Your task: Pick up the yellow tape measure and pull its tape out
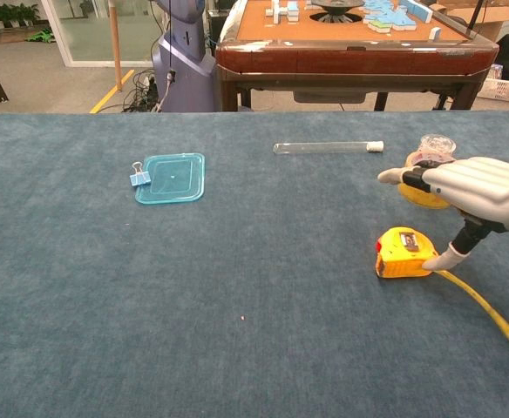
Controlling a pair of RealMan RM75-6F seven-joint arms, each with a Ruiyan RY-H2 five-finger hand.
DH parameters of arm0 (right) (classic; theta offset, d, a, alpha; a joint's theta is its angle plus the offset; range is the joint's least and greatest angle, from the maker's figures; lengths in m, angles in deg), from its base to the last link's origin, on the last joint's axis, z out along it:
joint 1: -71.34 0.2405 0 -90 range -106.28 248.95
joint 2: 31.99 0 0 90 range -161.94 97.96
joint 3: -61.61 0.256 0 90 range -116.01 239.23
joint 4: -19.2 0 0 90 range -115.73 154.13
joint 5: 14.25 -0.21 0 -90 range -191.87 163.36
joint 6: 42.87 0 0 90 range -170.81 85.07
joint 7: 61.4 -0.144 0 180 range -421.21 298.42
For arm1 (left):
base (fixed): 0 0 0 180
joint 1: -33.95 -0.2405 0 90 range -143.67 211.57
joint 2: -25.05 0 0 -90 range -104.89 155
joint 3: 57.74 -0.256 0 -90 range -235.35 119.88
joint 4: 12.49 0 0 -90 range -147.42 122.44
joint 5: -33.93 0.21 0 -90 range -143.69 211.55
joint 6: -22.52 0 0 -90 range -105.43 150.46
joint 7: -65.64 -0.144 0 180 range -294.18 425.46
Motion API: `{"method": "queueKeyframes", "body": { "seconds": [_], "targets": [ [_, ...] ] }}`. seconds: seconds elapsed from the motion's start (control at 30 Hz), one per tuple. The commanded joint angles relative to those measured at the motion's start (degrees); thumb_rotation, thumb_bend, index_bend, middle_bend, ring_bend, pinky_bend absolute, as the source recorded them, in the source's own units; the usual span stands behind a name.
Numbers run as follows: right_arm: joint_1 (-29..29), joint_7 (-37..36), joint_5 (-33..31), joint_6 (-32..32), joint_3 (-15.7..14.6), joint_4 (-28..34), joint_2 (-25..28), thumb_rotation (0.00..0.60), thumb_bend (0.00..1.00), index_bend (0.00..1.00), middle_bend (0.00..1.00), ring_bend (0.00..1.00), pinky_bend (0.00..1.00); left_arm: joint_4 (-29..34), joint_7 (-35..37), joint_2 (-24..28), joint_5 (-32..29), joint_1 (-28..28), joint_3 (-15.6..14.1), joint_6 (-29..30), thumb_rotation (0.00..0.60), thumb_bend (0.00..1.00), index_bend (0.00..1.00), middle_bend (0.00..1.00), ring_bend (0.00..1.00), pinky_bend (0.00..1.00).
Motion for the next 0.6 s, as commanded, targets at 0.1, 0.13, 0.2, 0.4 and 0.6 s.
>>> {"method": "queueKeyframes", "body": {
  "seconds": [0.1, 0.13, 0.2, 0.4, 0.6],
  "targets": [
    [0.5, -1.7, -0.2, 2.0, -0.4, 2.0, 1.8, 0.6, 0.0, 0.02, 0.14, 0.08, 0.12, 0.3, -0.6, -0.1, 0.0, -0.1, 0.0, 0.2, 0.6, 0.12, 0.17, 0.0, 0.0, 0.0],
    [0.6, -1.8, -0.1, 2.5, -0.7, 2.3, 2.1, 0.6, 0.0, 0.03, 0.15, 0.08, 0.12, 0.3, -0.7, -0.1, 0.0, -0.2, 0.0, 0.3, 0.6, 0.12, 0.17, 0.0, 0.0, 0.0],
    [0.9, -2.0, -0.1, 3.5, -1.2, 3.0, 2.8, 0.6, 0.0, 0.04, 0.18, 0.09, 0.12, 0.5, -0.8, 0.0, -0.1, -0.3, 0.0, 0.4, 0.6, 0.12, 0.17, 0.0, 0.0, 0.0],
    [1.8, -1.5, -1.1, 5.2, -1.8, 3.3, 3.5, 0.6, 0.06, 0.11, 0.23, 0.12, 0.12, 0.7, -0.9, 0.1, -0.3, -0.6, -0.1, 0.8, 0.6, 0.12, 0.17, 0.0, 0.0, 0.0],
    [3.0, -1.5, -2.2, 6.3, -1.6, 2.2, 2.8, 0.6, 0.12, 0.15, 0.23, 0.12, 0.12, 0.8, -1.1, 0.0, -0.3, -0.7, 0.0, 0.8, 0.6, 0.12, 0.17, 0.0, 0.0, 0.0]
  ]
}}
